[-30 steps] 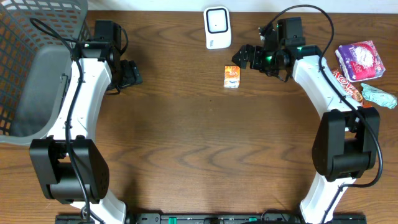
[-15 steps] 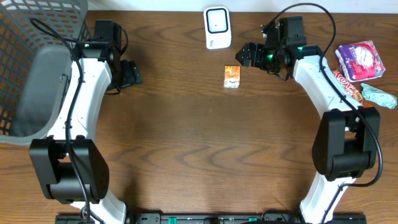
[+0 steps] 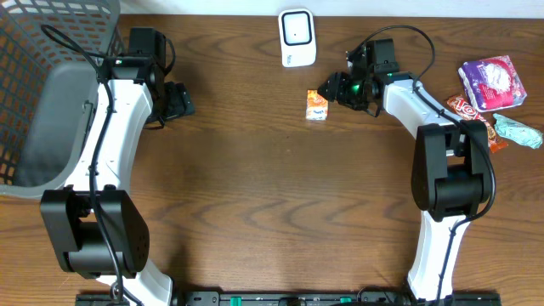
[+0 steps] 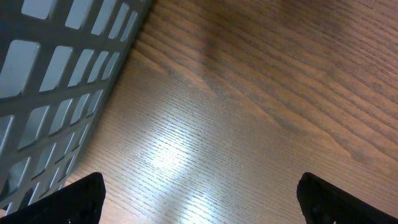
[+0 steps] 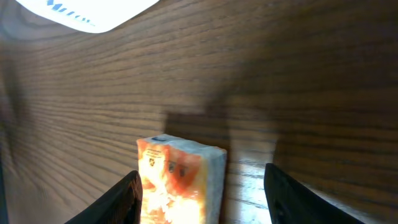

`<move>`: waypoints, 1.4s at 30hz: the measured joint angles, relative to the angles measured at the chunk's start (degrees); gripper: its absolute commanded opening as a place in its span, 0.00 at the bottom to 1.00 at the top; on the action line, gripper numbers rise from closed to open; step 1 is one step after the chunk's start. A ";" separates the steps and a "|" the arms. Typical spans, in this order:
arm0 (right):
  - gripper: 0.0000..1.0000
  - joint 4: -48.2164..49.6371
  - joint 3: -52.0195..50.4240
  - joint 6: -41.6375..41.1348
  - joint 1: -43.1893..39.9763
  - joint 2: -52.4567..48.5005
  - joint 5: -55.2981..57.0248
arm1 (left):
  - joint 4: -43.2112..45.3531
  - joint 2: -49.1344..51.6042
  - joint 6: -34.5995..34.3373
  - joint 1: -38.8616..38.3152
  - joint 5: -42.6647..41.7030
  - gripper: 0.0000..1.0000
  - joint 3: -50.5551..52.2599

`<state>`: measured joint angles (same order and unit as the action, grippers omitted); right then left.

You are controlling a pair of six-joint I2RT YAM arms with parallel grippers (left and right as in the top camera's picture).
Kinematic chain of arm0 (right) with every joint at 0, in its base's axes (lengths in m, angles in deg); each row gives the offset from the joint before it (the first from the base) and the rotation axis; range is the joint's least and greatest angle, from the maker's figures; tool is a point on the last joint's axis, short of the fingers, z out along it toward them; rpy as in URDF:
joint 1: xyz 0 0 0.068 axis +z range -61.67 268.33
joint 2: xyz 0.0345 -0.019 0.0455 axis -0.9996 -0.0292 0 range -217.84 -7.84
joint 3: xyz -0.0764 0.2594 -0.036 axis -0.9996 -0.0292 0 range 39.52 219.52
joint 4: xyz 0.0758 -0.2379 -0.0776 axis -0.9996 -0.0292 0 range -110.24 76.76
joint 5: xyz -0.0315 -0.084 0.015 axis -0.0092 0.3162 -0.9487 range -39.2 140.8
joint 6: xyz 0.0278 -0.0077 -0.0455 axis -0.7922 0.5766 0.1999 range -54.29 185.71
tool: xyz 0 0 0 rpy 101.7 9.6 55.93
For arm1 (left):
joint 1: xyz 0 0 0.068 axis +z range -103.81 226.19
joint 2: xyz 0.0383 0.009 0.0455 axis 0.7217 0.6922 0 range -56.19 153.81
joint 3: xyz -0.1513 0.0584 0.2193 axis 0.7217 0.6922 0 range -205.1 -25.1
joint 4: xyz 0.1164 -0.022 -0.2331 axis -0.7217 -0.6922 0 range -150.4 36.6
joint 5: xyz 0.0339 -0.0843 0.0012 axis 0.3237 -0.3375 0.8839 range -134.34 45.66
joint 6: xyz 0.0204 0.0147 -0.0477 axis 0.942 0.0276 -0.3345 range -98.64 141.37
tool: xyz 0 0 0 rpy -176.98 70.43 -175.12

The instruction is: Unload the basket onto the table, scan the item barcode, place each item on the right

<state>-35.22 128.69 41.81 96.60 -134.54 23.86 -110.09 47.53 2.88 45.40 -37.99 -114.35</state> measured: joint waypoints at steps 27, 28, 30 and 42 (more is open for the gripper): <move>0.43 -3.08 0.00 -2.89 3.28 -0.04 4.96 | 0.00 0.00 0.00 0.00 0.00 0.98 0.00; 0.43 -3.02 0.00 -2.89 3.26 -0.13 4.96 | 0.00 0.00 0.00 0.00 0.00 0.98 0.00; 0.42 -2.34 0.00 -3.06 3.26 -0.55 4.74 | 0.00 0.00 0.00 0.00 0.00 0.98 0.00; 0.01 1.99 0.02 -4.74 1.44 -2.89 -7.41 | 0.00 0.00 0.00 0.00 0.00 0.98 0.00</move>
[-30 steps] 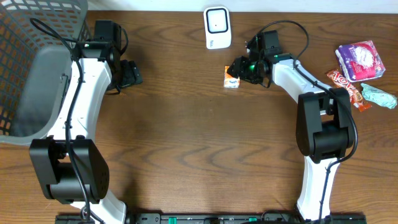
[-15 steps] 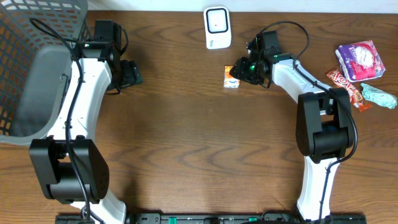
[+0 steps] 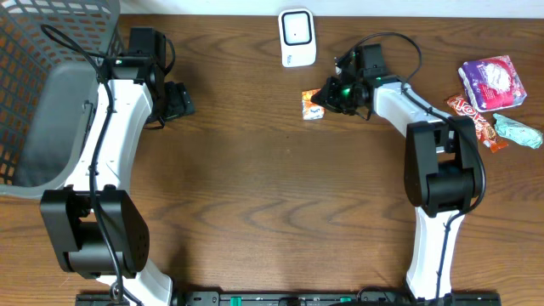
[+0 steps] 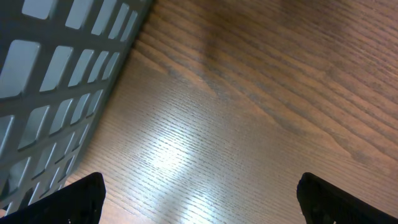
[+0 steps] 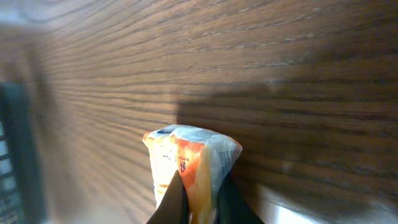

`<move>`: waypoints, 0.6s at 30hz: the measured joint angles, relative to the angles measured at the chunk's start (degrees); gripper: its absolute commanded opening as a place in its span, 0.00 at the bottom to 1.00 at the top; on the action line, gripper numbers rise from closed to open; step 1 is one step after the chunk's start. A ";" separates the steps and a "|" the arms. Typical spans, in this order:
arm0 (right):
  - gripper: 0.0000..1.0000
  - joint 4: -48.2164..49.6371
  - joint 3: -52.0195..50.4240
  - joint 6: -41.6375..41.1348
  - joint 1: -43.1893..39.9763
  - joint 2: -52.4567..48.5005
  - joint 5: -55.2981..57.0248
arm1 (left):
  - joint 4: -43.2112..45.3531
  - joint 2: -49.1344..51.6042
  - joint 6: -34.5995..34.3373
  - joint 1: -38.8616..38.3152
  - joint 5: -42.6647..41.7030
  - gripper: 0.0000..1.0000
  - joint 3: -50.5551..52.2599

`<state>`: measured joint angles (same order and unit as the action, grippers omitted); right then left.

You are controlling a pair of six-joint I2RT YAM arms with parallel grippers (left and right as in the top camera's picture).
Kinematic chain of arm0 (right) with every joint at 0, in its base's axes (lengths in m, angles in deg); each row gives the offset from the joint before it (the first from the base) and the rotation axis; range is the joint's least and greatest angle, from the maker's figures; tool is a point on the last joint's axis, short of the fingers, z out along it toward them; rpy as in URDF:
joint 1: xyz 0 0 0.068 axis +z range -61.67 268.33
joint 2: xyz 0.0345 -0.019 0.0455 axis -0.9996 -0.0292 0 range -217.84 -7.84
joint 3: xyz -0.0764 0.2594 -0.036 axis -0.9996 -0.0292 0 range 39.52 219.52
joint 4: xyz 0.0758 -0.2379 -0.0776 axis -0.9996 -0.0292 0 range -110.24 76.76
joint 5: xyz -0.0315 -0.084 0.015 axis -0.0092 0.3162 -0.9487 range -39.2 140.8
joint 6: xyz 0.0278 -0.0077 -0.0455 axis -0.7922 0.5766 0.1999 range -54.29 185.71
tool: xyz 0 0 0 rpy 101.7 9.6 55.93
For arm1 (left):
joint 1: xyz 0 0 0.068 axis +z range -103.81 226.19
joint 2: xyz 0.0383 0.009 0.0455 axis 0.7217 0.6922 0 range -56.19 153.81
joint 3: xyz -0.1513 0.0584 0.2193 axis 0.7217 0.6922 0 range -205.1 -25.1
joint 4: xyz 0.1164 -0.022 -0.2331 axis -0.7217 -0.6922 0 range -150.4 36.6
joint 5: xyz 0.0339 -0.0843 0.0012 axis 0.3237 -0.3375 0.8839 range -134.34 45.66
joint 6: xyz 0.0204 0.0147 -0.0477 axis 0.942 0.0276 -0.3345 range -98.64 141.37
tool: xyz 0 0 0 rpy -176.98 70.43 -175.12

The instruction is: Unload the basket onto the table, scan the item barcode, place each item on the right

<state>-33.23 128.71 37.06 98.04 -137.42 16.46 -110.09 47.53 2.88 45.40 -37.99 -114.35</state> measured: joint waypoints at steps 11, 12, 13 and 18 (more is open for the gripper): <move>0.01 4.09 -0.07 -0.04 -7.02 -1.22 -25.00 | 0.02 0.00 0.00 0.00 0.00 0.98 0.00; 0.01 4.11 -0.07 -0.04 -7.37 -1.22 -26.60 | 0.02 0.00 0.00 0.00 0.00 0.98 0.00; 0.01 4.11 -0.07 -0.04 -7.56 -1.22 -27.71 | 0.02 0.00 0.00 0.00 0.00 0.98 0.00; 0.01 7.13 -0.11 -0.07 -7.69 -1.25 -33.90 | 0.02 0.00 0.00 0.00 0.00 0.98 0.00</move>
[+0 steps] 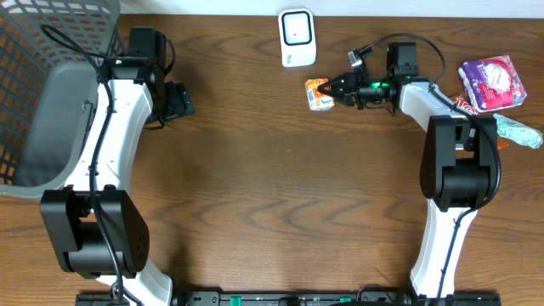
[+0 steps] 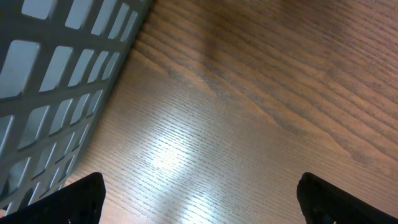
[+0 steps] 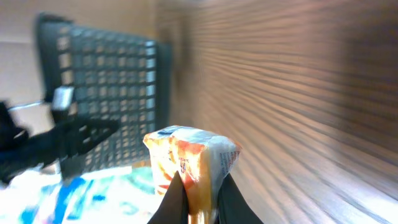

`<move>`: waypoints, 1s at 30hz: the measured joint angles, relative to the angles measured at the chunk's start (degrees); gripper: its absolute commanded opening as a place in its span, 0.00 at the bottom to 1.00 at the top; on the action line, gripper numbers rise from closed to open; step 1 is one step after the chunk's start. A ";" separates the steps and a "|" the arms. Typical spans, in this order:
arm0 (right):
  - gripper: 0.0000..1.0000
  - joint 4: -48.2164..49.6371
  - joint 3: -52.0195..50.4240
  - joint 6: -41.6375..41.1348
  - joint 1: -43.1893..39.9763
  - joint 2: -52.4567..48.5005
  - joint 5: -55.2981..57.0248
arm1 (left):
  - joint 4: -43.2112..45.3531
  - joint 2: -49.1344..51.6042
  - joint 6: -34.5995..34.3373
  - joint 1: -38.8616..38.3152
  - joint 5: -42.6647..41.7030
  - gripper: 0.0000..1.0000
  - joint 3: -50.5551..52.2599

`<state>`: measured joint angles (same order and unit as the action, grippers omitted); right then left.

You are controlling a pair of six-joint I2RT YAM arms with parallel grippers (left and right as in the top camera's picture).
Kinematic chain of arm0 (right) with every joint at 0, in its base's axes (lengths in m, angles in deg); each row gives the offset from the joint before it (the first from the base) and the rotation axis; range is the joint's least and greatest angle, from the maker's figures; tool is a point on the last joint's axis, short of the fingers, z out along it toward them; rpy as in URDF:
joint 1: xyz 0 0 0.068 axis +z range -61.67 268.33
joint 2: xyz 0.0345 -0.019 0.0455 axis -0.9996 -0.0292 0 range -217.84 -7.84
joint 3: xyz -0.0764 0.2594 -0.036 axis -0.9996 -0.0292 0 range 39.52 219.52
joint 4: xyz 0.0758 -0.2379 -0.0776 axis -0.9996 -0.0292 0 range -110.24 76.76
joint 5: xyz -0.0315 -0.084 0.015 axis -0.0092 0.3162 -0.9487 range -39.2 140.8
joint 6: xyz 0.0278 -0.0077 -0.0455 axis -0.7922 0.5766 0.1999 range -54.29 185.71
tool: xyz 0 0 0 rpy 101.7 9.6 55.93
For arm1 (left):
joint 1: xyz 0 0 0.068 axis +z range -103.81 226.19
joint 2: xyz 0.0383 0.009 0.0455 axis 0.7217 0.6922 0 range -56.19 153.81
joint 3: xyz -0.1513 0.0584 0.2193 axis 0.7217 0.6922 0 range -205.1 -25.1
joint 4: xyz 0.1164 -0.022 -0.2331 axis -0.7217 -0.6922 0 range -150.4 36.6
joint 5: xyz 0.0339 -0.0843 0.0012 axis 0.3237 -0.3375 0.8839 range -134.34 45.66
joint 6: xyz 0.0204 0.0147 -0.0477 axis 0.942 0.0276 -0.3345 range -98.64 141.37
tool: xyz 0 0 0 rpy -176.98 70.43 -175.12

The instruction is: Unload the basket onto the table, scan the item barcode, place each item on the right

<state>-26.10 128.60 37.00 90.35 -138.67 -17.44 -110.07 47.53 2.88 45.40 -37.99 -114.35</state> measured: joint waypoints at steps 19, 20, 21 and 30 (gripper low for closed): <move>0.01 8.52 -0.02 -0.74 0.02 0.00 -17.55 | 0.00 0.00 0.00 0.00 0.00 0.98 0.00; 0.01 8.61 -0.02 -0.83 0.02 0.00 -17.57 | 0.00 0.00 0.00 0.00 0.00 0.98 0.00; 0.01 8.68 -0.02 -0.87 0.02 0.00 -17.66 | 0.00 0.00 0.00 0.00 0.00 0.98 0.00; 0.01 8.70 -0.02 -1.05 0.02 0.00 -17.90 | 0.00 0.00 0.00 0.00 0.00 0.98 0.00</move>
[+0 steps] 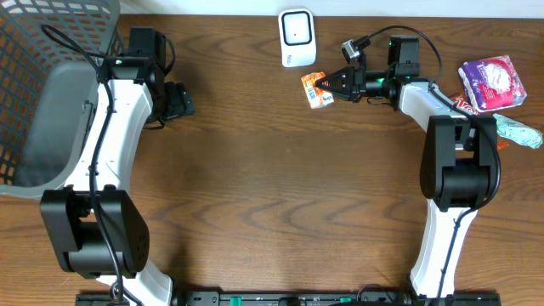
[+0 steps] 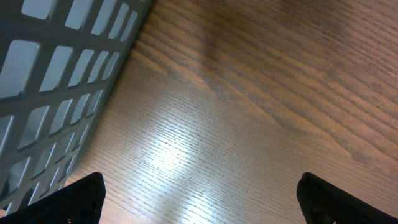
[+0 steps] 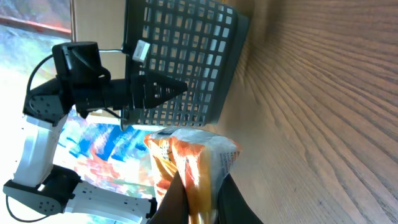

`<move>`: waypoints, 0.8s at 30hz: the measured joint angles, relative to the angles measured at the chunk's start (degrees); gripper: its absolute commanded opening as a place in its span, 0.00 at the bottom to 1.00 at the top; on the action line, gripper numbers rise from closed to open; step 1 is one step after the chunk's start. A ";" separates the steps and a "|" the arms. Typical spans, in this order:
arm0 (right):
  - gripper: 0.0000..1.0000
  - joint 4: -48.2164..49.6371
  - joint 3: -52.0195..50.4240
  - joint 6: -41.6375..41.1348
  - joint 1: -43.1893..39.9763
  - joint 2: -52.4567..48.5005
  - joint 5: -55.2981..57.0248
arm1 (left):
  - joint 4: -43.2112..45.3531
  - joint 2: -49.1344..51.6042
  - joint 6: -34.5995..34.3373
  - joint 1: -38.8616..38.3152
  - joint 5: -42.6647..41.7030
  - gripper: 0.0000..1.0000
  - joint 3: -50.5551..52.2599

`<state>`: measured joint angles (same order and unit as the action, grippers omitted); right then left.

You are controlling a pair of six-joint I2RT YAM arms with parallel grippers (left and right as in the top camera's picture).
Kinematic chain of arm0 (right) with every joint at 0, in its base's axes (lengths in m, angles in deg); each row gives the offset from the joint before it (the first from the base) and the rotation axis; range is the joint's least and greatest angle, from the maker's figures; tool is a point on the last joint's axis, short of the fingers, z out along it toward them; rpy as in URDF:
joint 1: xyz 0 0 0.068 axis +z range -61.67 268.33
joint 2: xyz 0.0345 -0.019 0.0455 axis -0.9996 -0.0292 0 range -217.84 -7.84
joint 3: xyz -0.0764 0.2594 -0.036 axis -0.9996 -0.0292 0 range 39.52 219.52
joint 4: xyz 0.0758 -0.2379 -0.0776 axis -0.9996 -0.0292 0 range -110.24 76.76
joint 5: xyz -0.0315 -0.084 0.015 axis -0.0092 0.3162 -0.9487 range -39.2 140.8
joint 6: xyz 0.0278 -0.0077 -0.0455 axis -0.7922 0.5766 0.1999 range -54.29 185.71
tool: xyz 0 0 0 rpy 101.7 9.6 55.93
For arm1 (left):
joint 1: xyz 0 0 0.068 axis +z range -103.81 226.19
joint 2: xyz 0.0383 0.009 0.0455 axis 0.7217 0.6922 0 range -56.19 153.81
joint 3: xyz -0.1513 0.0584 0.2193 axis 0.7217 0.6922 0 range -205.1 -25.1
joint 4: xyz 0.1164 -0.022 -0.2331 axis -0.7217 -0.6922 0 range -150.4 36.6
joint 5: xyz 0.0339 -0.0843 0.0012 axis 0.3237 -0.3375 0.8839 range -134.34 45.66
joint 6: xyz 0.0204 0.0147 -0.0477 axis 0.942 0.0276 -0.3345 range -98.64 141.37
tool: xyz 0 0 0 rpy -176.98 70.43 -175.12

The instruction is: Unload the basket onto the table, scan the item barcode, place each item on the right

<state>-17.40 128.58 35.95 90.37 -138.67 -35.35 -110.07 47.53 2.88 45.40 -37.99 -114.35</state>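
A small orange and white packet (image 1: 313, 88) hangs above the table just below the white barcode scanner (image 1: 297, 37), with my right gripper (image 1: 328, 85) shut on it. In the right wrist view the packet (image 3: 193, 155) is pinched between the dark fingers (image 3: 174, 199), held sideways with the basket and left arm behind it. My left gripper (image 1: 178, 100) stands open beside the basket; its fingertips (image 2: 74, 199) are far apart over bare wood with nothing between them.
A grey mesh basket (image 1: 51, 85) fills the far left. A pink and white packet (image 1: 493, 81), a red wrapper (image 1: 469, 110) and a teal wrapped item (image 1: 518, 130) lie at the right edge. The wooden table (image 1: 272, 187) spans the view.
My right gripper has shifted a little up and to the left with the packet, bringing it closer under the scanner, and its wrist has turned further. The left arm is unmoved.
My right gripper stood open around the packet on the table. Then it was shut on the packet at table level. Then it held it raised and turned sideways, and now it holds it nearer the scanner. The left arm stayed still throughout.
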 measured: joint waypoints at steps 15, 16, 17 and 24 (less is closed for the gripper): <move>0.01 0.11 0.00 0.00 0.00 0.00 0.68 | 0.00 0.00 0.00 0.00 0.00 0.98 0.00; 0.01 0.11 0.00 0.00 0.00 0.00 0.76 | 0.00 0.00 0.00 0.00 0.00 0.98 0.00; 0.01 0.11 0.00 0.00 0.00 0.00 0.87 | 0.00 0.00 0.00 0.00 0.00 0.98 0.00; 0.01 0.11 0.00 0.00 0.00 0.00 0.98 | 0.00 0.00 0.00 0.00 0.00 0.98 0.00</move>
<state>-17.29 128.58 35.95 90.37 -138.67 -34.36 -110.07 47.53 2.88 45.40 -37.99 -114.35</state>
